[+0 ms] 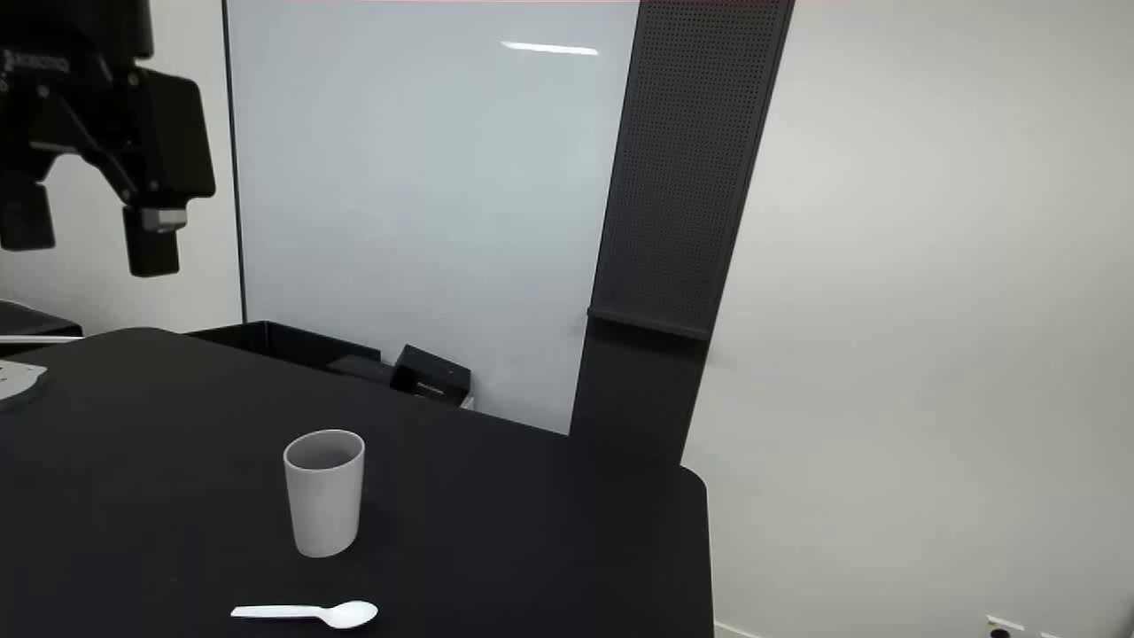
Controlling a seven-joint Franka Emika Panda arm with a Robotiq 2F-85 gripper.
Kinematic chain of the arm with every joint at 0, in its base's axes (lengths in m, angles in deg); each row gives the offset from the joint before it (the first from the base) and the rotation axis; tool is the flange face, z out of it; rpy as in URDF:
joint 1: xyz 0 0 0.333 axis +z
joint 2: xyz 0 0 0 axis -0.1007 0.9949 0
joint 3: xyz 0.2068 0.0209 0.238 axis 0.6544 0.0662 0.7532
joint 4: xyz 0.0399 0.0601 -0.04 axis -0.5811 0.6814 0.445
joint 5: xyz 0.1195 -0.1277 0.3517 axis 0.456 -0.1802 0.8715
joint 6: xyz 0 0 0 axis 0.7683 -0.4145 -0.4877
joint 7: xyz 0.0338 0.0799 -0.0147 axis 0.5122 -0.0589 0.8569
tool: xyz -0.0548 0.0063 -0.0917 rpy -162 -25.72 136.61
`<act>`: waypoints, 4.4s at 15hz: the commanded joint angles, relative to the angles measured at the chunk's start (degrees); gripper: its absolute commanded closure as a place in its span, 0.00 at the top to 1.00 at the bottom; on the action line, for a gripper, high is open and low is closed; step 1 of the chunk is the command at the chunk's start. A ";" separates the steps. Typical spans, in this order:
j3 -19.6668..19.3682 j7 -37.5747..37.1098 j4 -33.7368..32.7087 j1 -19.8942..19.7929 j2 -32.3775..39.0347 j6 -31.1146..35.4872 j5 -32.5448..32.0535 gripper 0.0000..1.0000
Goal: Put the spoon in the mug
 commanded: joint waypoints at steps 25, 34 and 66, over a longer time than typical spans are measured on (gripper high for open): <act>-0.01 -0.02 -0.10 0.03 0.02 -0.14 0.00 1.00; -1.19 -1.48 0.64 -2.94 4.39 6.47 -1.28 1.00; -7.59 -60.99 -9.12 -3.79 45.43 37.19 -5.48 1.00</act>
